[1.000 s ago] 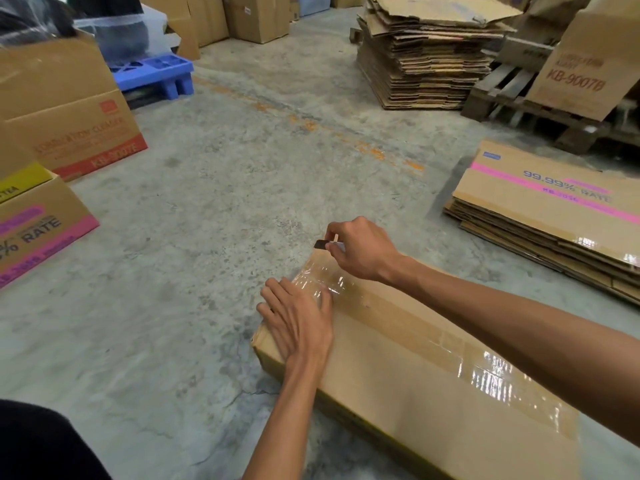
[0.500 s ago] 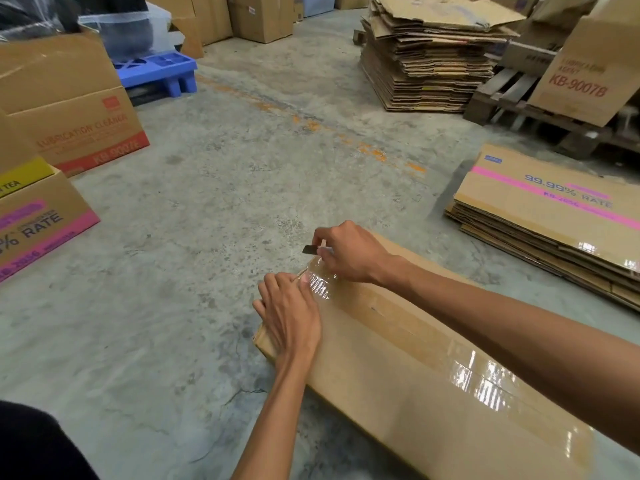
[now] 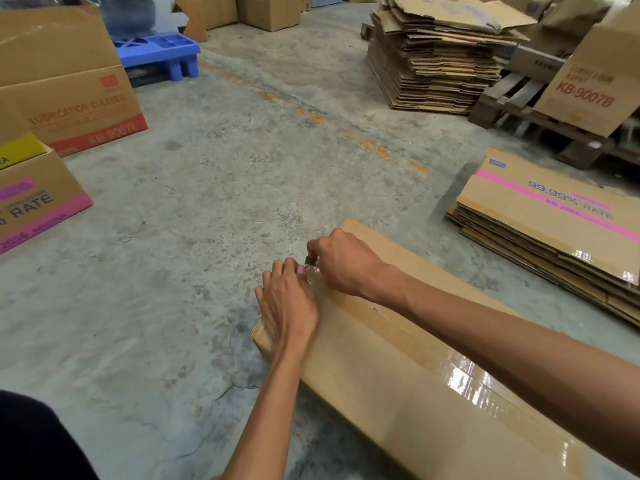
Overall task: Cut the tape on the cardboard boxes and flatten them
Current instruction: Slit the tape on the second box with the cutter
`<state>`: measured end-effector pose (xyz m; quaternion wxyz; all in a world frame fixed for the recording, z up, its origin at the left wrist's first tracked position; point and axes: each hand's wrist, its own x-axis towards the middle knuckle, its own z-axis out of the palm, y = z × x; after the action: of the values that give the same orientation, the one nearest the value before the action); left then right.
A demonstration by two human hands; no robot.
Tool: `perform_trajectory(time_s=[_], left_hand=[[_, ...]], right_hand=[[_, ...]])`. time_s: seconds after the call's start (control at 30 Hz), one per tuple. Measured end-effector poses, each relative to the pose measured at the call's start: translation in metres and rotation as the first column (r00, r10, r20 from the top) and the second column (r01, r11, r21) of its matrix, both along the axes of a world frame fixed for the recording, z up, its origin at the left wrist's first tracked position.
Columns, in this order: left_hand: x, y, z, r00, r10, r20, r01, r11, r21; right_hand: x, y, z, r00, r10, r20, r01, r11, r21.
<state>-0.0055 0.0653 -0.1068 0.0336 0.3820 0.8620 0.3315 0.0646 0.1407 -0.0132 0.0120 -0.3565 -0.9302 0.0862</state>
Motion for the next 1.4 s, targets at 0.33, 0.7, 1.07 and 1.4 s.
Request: perform_trajectory(time_s=[0.33,0.7,1.07,1.4], left_hand=[[-0.001,-0.004,-0.001,0.999,0.036,0.026,-0.038,0.995,0.092],[-0.002,-0.01,0.001,0.999,0.036,0.025,-0.038,0.995,0.091],[0.001,-0.004,0.001,0.999,-0.014,-0.03,0.015,1.0,0.024],[-0.004,-0.002,0.0,0.998,-0.066,0.014,0.065,0.996,0.06]], right_hand=[[0.007,-0.011,-0.009,0.999,0.01,-0.032,-0.009,1.0,0.028],[0.006,-0.03,0.004,0.976,0.094,0.194,-0.131,0.974,0.185],[0.072,-0.027,-0.021,0.996,0.081,-0.038,-0.079,0.995,0.069],[0.037,-0.012,-0.016,0.976,-0.038,-0.212,0.041,0.999,0.009]])
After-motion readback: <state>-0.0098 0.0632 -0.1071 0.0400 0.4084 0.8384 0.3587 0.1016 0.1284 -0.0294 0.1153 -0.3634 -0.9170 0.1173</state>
